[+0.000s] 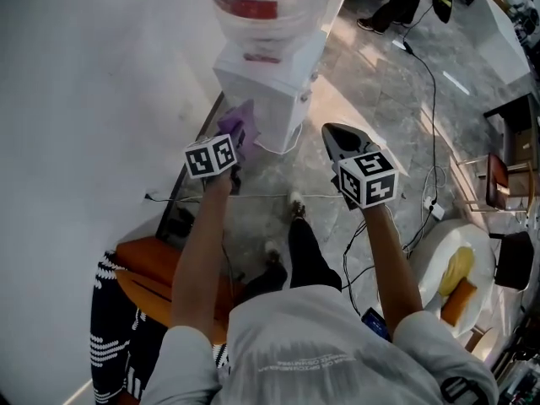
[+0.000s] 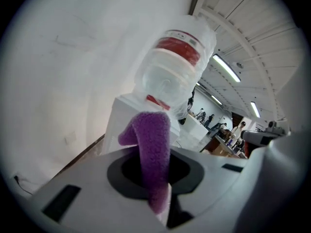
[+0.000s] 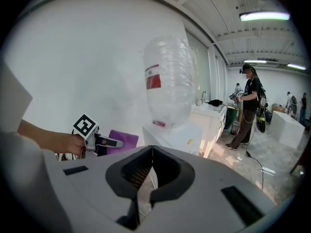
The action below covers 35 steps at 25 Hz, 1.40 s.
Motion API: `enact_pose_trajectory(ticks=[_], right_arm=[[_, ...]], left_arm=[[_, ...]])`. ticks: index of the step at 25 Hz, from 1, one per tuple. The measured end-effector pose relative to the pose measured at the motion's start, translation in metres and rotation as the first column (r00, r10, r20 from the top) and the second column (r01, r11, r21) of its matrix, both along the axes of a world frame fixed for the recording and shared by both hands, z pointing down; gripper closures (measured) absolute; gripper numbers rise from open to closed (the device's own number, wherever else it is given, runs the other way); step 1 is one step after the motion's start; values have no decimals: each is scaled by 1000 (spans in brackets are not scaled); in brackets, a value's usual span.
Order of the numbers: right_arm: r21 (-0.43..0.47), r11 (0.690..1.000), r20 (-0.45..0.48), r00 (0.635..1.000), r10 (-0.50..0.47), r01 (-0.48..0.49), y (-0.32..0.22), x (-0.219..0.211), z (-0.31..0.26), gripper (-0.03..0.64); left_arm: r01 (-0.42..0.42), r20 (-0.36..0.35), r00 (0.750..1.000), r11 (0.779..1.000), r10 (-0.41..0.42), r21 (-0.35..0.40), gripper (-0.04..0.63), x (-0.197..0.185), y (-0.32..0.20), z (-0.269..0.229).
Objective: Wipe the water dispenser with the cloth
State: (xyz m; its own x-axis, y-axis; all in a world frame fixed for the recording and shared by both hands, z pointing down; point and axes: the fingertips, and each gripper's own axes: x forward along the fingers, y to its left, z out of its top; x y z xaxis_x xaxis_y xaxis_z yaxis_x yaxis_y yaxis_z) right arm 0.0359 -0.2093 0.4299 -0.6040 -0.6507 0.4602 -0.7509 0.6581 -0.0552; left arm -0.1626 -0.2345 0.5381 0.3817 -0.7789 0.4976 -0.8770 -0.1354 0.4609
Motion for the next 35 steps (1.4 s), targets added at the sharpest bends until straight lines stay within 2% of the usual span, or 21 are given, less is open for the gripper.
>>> enact_pose_trajectory(ticks=[10, 14, 18, 20, 26, 35], right_arm=[[-3, 998, -10, 998, -69, 69, 3, -43, 11, 601], [-35, 996, -14, 997, -81, 80, -8, -56, 31, 601], [-86, 993, -17, 997, -79, 78, -24, -67, 56, 601], [-120, 989, -15, 996, -87, 85, -33, -75, 69, 601], [-204, 962, -36, 980, -194, 183, -57, -106, 109, 601], [-325, 930, 6, 984, -180, 172, -86, -122, 152, 601]], left_arm=[[82, 37, 996, 997, -82, 6, 546, -56, 28, 7], [113, 47, 992, 994, -113, 2, 546, -71, 29, 19], [192, 55, 980, 981, -192, -5, 546, -89, 20, 32], [210, 76, 975, 977, -207, -32, 546, -97, 12, 45], [253, 113, 963, 965, -243, -76, 546, -116, -28, 81], [246, 121, 965, 963, -234, -105, 546, -123, -86, 131]])
